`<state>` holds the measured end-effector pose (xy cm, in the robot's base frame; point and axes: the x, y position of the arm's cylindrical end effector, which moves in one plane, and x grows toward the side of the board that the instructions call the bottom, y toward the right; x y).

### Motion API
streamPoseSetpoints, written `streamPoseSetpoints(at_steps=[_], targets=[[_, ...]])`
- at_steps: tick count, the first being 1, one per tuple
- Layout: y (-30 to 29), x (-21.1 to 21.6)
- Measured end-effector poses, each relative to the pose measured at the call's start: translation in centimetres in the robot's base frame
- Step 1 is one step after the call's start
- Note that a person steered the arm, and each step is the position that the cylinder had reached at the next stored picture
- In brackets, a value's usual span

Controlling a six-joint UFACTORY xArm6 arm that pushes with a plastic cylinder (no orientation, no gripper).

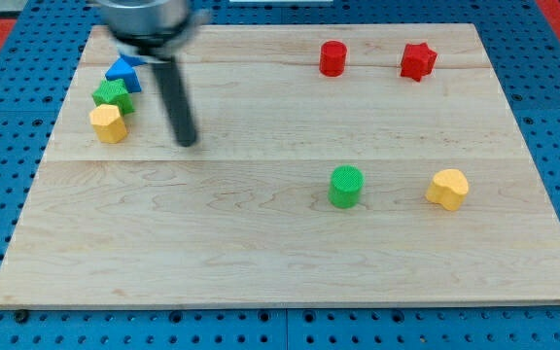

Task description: Keep the yellow hexagon and green circle underneath the green star

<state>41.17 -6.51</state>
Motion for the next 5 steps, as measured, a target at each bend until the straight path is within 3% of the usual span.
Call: streamPoseSetpoints(at_steps=[1, 2, 3, 5], targets=[[11.0, -0.1], [20.4, 3.1], [19.3, 8.5], [8.4, 8.0]])
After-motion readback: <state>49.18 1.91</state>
